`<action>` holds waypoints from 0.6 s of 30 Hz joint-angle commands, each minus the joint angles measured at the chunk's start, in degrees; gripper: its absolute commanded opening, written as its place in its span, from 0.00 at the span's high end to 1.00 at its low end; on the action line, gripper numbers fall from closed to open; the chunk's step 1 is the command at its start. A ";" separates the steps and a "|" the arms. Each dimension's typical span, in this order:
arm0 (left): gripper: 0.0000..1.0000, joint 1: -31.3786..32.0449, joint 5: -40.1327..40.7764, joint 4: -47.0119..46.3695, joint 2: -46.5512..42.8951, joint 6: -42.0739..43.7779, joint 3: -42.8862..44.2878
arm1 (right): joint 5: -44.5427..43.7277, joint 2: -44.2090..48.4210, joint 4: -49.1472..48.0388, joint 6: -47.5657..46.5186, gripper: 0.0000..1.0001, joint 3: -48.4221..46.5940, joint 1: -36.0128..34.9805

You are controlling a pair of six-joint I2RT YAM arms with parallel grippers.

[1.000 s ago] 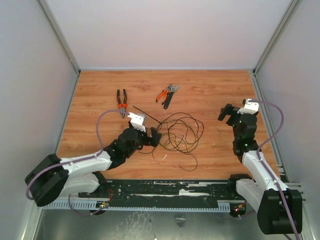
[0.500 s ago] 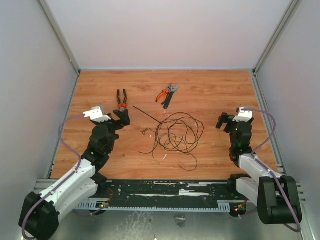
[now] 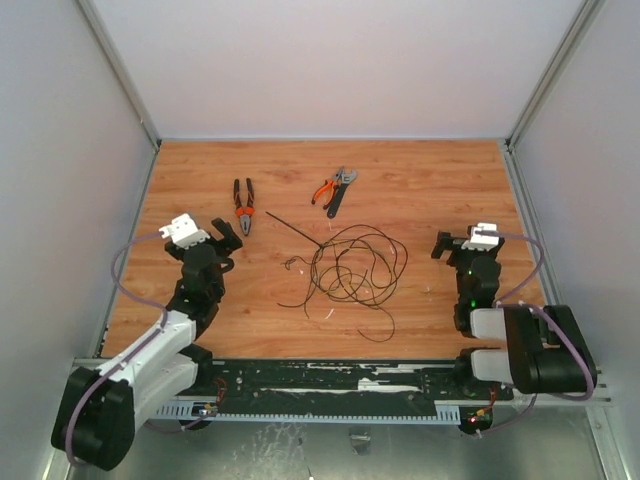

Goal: Zip-tie the wires
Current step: Reset both arms

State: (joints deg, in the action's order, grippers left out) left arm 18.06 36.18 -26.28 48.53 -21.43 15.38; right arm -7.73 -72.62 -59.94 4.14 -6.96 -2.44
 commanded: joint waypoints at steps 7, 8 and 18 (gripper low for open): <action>0.02 -1.50 7.56 -25.07 16.14 13.17 -3.69 | -0.27 -8.99 -17.94 -2.81 0.01 2.18 0.43; 0.02 -1.70 6.61 -29.32 17.39 14.89 -4.95 | -0.66 -8.23 -14.73 -2.52 0.01 1.13 0.42; 0.02 -4.44 -2.52 -62.78 31.55 22.21 -16.70 | -1.02 -8.57 -14.38 -2.40 0.01 0.52 0.42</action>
State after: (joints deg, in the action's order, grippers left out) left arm 14.70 38.33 -67.22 75.85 -3.07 2.72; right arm -7.73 -81.19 -73.54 2.28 -5.43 -2.44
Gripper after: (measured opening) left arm 0.982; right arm 0.992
